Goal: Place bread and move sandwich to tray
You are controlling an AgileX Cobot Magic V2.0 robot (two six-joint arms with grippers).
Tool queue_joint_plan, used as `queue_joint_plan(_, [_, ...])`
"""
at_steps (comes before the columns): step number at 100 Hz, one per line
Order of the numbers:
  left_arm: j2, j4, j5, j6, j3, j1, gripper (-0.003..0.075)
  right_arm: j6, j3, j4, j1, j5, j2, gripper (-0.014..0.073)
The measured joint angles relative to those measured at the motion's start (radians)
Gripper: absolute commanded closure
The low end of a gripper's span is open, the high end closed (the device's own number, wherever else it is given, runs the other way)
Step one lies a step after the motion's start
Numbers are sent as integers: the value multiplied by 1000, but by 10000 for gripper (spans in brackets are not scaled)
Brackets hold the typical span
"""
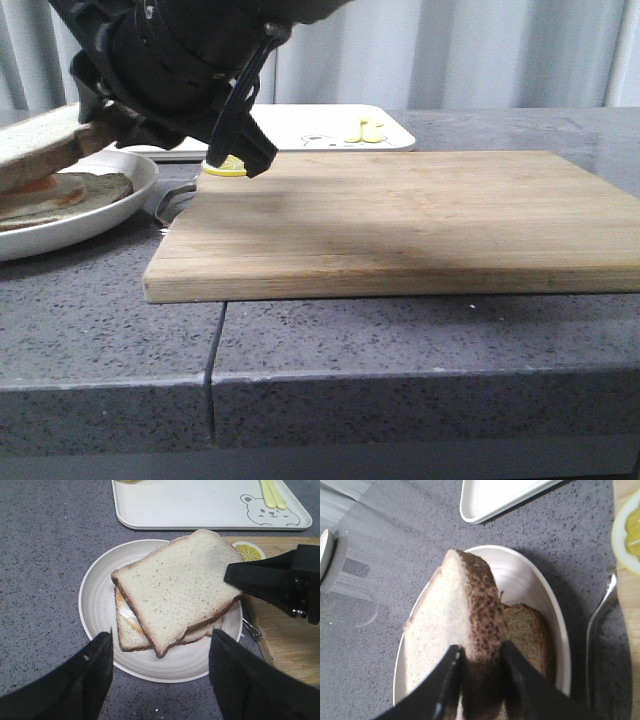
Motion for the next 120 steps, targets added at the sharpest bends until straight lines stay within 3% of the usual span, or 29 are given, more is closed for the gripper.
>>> queue_joint_plan(13, [0, 0, 0, 0, 0, 0, 334, -11, 0, 0, 0, -15, 0, 204])
queue_joint_plan(79, [0, 0, 0, 0, 0, 0, 334, -74, 0, 2, -6, -79, -21, 204])
queue_joint_plan(99, [0, 0, 0, 0, 0, 0, 334, -182, 0, -81, -48, -118, -153, 204])
queue_joint_plan(120, [0, 0, 0, 0, 0, 0, 334, -353, 64, -95, -163, -147, -345, 204])
